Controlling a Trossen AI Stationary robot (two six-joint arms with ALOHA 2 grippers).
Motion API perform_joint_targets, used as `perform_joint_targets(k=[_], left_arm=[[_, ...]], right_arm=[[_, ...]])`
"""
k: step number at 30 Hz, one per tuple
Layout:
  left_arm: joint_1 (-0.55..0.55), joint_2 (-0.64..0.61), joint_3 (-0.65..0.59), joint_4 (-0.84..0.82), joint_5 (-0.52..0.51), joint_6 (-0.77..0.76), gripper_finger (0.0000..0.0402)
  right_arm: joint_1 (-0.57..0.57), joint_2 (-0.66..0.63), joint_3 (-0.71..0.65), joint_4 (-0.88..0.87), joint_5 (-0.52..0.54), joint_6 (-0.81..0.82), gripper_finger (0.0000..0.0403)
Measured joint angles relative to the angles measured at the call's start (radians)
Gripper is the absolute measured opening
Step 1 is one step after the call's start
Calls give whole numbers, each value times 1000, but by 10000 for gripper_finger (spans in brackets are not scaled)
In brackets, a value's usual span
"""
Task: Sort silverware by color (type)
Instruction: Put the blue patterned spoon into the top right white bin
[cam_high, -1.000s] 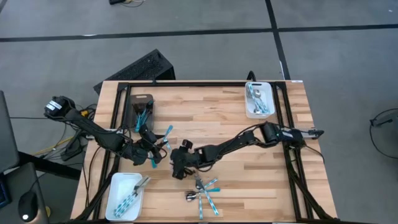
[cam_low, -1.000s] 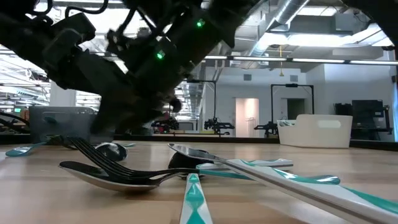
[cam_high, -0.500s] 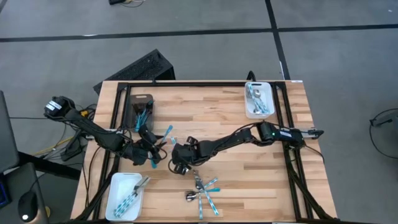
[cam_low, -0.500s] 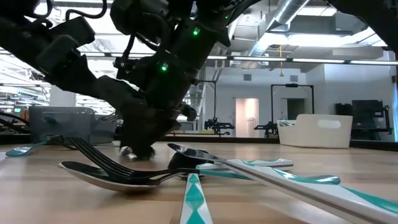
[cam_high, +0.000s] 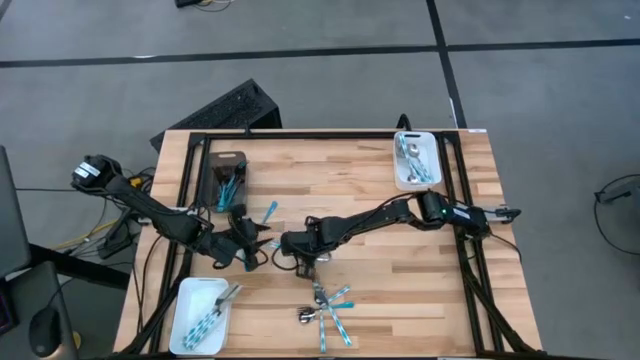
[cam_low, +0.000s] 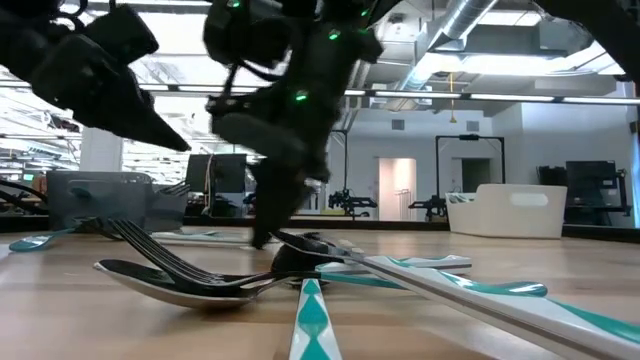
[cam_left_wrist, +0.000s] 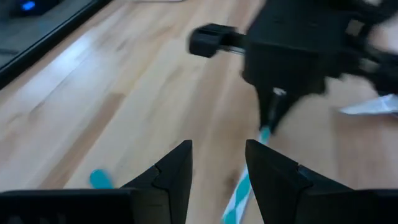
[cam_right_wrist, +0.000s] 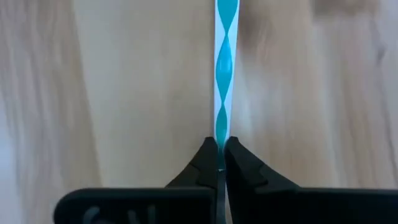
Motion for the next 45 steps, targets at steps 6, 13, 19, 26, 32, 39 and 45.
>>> perform_joint_targets(k=[6,13,19,26,32,39,45], left_arm=[[17,0,0,132,194,205,138],[75,0,10,194,267,285,138],[127,48,25,229,398,288,138],[176,223,94,237,494,276,138],[226,318,174,161,527,258,133],[248,318,240,9,390,249,77],[246,322,260,1,376,278,65]], right_arm=[[-6,-80,-9,-66,-25,-48,31],[-10,-138,-4,-45,-9,-62,31],[-8,-146,-3,-26,29,-77,31],[17,-146,-3,-6,98,-159,31],[45,-146,-3,-21,153,-207,31],[67,-147,-1,-59,215,-213,19],[74,-147,-1,-81,249,-215,19]])
